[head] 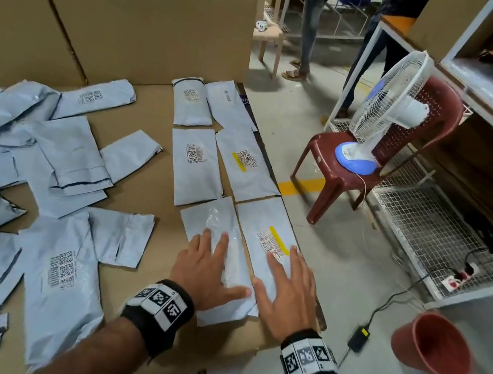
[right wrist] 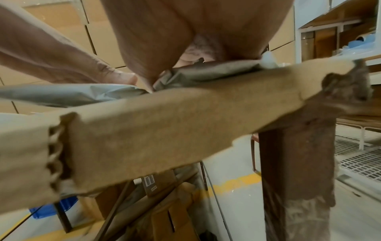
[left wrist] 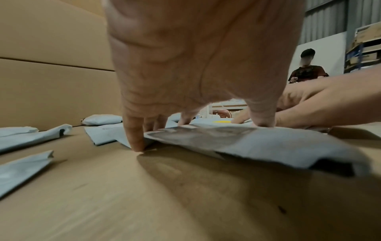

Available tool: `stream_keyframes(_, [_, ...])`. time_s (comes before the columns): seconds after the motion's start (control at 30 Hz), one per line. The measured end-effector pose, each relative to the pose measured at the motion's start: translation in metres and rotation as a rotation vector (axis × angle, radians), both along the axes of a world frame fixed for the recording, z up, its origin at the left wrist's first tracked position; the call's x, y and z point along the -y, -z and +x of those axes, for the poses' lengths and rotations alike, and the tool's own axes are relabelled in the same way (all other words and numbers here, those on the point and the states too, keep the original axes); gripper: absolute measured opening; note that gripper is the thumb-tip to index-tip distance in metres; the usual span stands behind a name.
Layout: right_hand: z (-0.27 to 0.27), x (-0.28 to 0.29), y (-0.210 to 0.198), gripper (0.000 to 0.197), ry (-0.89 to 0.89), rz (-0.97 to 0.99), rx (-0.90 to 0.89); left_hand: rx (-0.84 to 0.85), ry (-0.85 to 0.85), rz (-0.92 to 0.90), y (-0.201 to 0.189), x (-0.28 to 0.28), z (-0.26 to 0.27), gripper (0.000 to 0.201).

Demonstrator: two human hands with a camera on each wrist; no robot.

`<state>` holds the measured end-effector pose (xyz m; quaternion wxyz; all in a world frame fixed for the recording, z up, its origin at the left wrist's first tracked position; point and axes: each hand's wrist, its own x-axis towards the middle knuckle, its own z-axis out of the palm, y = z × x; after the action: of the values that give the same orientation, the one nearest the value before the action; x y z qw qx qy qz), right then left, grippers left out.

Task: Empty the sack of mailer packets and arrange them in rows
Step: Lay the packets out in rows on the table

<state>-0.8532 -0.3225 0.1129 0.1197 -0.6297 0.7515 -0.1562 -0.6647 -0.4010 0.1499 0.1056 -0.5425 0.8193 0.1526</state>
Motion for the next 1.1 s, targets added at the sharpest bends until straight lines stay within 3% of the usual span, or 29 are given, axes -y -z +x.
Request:
stream_keyframes(0.13, [0.005,0.0,-0.015,0.061,-0.002,-0.07,0.015,-0.073,-0.053,-0.063,0.001,0.001,0.004,0.108])
stream_keyframes(0.23, [0.027,-0.003,-0.019,0.076,-0.073,-0.089,0.02,-0.165,-0.179,-0.114,-0.004,0.022,0.014,0.097])
stream_keyframes(0.33, [0.045,-0.004,-0.011,0.08,-0.167,-0.052,-0.007,-0.176,-0.26,-0.133,-0.005,0.066,0.025,0.096])
stream_keyframes(0.47, [0.044,-0.005,-0.009,0.079,-0.155,0.021,-0.029,-0.168,-0.351,0.021,0.003,0.114,0.038,0.104])
stream_keyframes(0.57, [0.041,-0.005,-0.012,0.079,-0.172,0.024,-0.019,-0.207,-0.309,0.068,0.011,0.125,0.038,0.103])
stream_keyframes(0.7, [0.036,0.002,-0.016,0.078,-0.136,-0.049,0.017,-0.223,-0.255,-0.001,0.016,0.117,0.028,0.101])
stream_keyframes(0.87, [0.022,0.015,-0.01,0.093,-0.1,0.04,0.004,-0.196,-0.256,-0.039,0.02,0.113,0.021,0.1])
stream_keyframes(1.1, [0.021,0.012,-0.004,0.082,-0.145,0.067,0.002,-0.177,-0.236,-0.105,0.023,0.111,0.018,0.096])
